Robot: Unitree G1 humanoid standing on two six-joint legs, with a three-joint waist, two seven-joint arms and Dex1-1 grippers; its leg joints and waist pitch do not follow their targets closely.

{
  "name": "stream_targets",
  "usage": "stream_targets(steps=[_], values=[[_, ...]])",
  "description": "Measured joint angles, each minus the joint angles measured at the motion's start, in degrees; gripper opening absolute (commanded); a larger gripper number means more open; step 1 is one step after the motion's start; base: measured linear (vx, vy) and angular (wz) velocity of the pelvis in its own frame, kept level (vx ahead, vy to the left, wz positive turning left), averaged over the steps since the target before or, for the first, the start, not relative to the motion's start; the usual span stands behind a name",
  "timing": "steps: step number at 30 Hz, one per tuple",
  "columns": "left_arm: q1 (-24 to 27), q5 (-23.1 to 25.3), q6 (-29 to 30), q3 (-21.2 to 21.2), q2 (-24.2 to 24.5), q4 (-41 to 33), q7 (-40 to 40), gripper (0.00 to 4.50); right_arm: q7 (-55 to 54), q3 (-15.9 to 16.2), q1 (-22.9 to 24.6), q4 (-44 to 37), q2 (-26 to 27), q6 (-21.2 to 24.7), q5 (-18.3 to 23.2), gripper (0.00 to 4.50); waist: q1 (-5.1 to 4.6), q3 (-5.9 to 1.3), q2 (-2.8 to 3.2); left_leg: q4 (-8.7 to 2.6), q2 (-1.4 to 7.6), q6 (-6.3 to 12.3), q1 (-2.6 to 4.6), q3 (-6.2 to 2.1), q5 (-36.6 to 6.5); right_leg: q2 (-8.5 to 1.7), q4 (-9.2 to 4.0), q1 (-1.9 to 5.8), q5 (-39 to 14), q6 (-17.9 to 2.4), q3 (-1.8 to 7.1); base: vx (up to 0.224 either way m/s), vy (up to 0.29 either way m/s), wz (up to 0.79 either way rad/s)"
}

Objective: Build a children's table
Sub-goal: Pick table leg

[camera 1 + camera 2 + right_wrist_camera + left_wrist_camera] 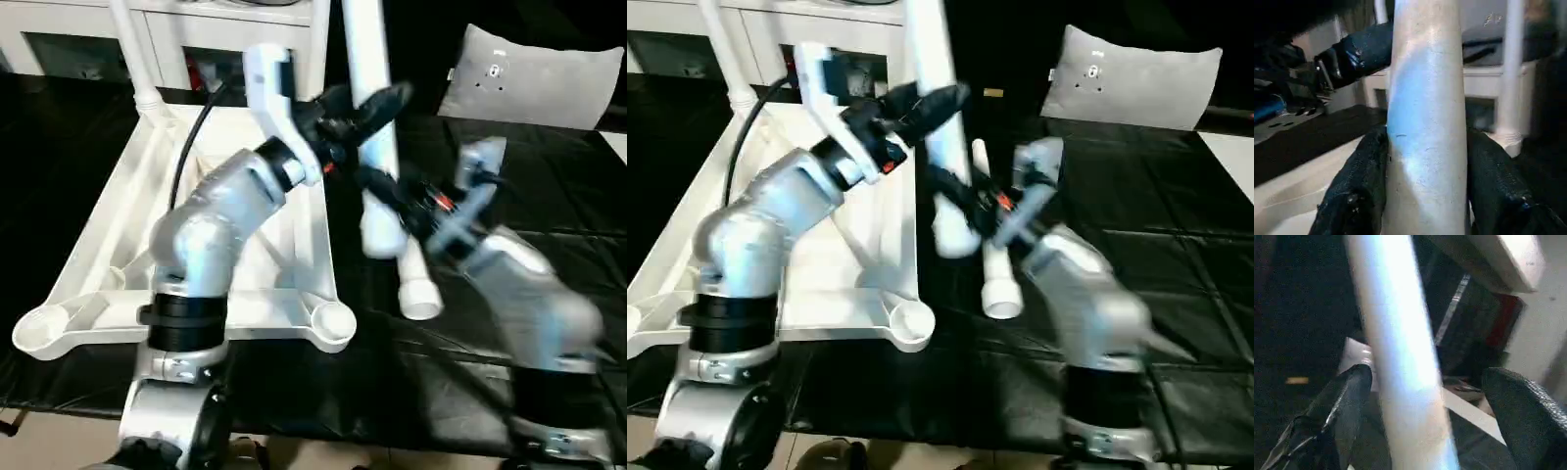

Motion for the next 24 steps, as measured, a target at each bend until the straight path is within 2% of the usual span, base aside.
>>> stream_targets(steps=[2, 4, 9, 15, 17, 24], values=[[0.09, 1.78, -1.73, -1.26, -1.28, 0.31, 2.33, 3.69, -1.76, 1.74, 0.01, 0.85, 0.15, -4.24, -3.0, 1.88, -0.04, 0.0, 0.0, -0.01, 0.0, 0.1, -0.07, 0.02, -0.06, 0.0, -0.15, 0.01, 0.04, 0.03, 0.0, 0.0, 0.0, 0.0], [0.18, 2.98, -3.34, -1.8, -2.09, 0.85, 3.69, 3.47, -2.86, 2.82, 0.01, 1.46, 0.15, -7.12, -5.22, 1.88, -0.15, 0.0, 0.0, -0.01, 0.0, 0.15, -0.09, 0.05, -0.09, 0.0, -0.2, 0.0, 0.05, 0.03, 0.01, 0.0, 0.0, 0.0], [0.78, 7.22, -8.25, -3.51, -2.52, 1.97, 5.37, 3.1, -5.0, 3.59, 0.1, 3.06, 1.31, -13.09, -8.43, 1.88, -0.56, 0.01, 0.02, -0.02, 0.0, 0.18, -0.08, 0.05, -0.11, 0.0, -0.21, 0.0, 0.05, 0.04, 0.01, 0.0, 0.0, 0.0], [1.01, 10.52, -11.37, -5.83, -1.53, 2.04, 5.44, 2.66, -6.0, 4.68, 0.17, 4.8, 1.42, -16.52, -9.41, 1.88, -0.97, 0.02, 0.03, -0.02, 0.0, 0.17, -0.06, 0.05, -0.11, 0.0, -0.21, 0.01, 0.08, 0.03, 0.01, 0.0, 0.0, 0.0], [1.66, 10.57, -11.86, -5.96, -1.6, 2.04, 5.31, 2.42, -6.06, 4.91, 0.18, 5.5, 1.41, -17.39, -9.78, 1.88, -1.19, 0.02, 0.03, -0.02, 0.0, 0.17, -0.07, 0.06, -0.11, 0.0, -0.21, 0.01, 0.09, 0.02, 0.01, 0.0, 0.0, 0.0], [1.99, 9.87, -12.43, -5.78, -2.59, 2.09, 5.18, 2.11, -6.42, 5.06, 0.33, 6.36, 1.41, -19.07, -9.92, 1.88, -1.27, 0.04, 0.06, -0.02, 0.0, 0.18, -0.07, 0.06, -0.11, 0.0, -0.21, 0.01, 0.09, 0.02, 0.01, 0.0, 0.0, 0.0]])
